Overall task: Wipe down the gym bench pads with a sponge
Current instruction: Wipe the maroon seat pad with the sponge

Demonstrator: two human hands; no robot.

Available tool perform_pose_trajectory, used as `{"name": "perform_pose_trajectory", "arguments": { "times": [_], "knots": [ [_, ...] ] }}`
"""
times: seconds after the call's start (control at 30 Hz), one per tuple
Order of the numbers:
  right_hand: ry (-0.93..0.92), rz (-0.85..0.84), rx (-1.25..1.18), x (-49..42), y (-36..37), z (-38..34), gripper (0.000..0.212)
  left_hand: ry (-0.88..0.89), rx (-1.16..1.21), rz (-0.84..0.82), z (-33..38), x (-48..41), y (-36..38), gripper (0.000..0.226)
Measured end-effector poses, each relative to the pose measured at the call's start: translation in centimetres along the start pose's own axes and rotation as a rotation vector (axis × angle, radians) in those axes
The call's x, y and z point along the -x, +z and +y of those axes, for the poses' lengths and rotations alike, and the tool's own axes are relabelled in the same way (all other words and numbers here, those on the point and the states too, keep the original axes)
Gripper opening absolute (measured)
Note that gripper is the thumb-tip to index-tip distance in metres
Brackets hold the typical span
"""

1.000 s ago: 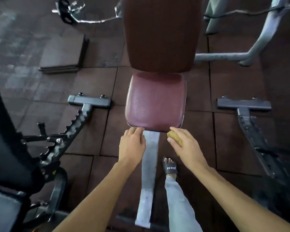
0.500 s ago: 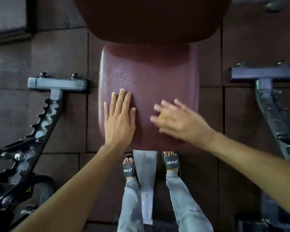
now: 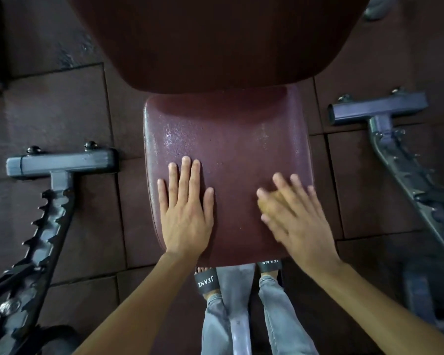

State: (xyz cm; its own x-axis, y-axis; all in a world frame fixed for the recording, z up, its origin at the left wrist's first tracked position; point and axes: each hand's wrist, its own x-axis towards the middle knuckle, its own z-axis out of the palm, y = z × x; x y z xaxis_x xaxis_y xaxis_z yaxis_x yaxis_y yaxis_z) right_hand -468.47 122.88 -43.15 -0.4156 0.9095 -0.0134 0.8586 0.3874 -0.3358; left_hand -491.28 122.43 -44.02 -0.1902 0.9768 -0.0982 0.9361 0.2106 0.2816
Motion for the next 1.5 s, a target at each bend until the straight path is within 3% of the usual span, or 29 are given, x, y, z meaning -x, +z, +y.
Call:
{"name": "perform_pose_trajectory", "arguments": {
  "times": [0.2, 0.27, 0.33, 0.4, 0.47, 0.57, 0.67, 0.73, 0.8, 0.9, 0.97, 1.03, 1.23, 1.5],
  "knots": [
    [0.801, 0.339, -0.144, -14.7, 1.0, -2.1, 0.064, -0.002, -0.012, 0.039, 0.0, -0.1, 0.3, 0.057],
    [0.647, 0.293, -0.097, -15.6, 2.1, -6.1, 0.065, 0.003, -0.018, 0.049, -0.2, -0.1, 0.5, 0.057],
    [0.229, 0.128, -0.063, -13.9, 3.2, -9.5, 0.061, 0.016, -0.012, 0.058, -0.4, 0.1, 0.7, 0.06],
    [0.002, 0.045, 0.027, -12.0, 3.1, -8.4, 0.058, 0.001, -0.015, 0.067, -0.3, 0.2, 0.7, 0.063],
    [0.117, 0.095, 0.105, -11.5, 2.0, -4.4, 0.058, -0.028, -0.035, 0.072, -0.1, 0.1, 0.6, 0.066],
    [0.508, 0.142, 0.002, -12.4, -0.1, -0.5, 0.063, -0.029, -0.035, 0.067, 0.1, 0.1, 0.5, 0.066],
    [0.783, 0.254, -0.12, -15.8, 0.7, -3.2, 0.067, -0.027, -0.032, 0.08, 0.1, 0.0, 0.6, 0.066],
    [0.706, 0.242, -0.119, -17.8, 2.0, -7.4, 0.066, -0.022, -0.018, 0.086, -0.1, 0.1, 0.6, 0.065],
    [0.459, 0.162, -0.098, -18.8, 3.5, -11.4, 0.063, 0.014, 0.04, 0.079, -0.6, 0.1, 0.7, 0.065],
    [0.262, 0.057, -0.168, -18.9, 3.8, -13.3, 0.065, -0.011, 0.268, 0.095, -0.6, 0.1, -0.1, 0.059],
    [0.249, 0.047, -0.269, -18.1, 2.5, -11.1, 0.063, -0.06, 0.379, 0.211, -0.1, -1.0, -1.4, 0.05],
    [0.278, 0.104, -0.245, -15.8, 0.9, -7.8, 0.06, -0.045, 0.343, 0.3, 0.9, -3.2, -2.6, 0.044],
    [0.348, -0.006, -0.04, -8.8, 0.7, -1.3, 0.059, 0.101, 0.048, 0.127, 2.9, -10.8, -2.4, 0.053],
    [0.352, 0.025, 0.022, -8.9, 1.2, -1.6, 0.06, 0.248, 0.165, 0.151, -3.5, -11.4, -3.0, 0.039]
  ]
}}
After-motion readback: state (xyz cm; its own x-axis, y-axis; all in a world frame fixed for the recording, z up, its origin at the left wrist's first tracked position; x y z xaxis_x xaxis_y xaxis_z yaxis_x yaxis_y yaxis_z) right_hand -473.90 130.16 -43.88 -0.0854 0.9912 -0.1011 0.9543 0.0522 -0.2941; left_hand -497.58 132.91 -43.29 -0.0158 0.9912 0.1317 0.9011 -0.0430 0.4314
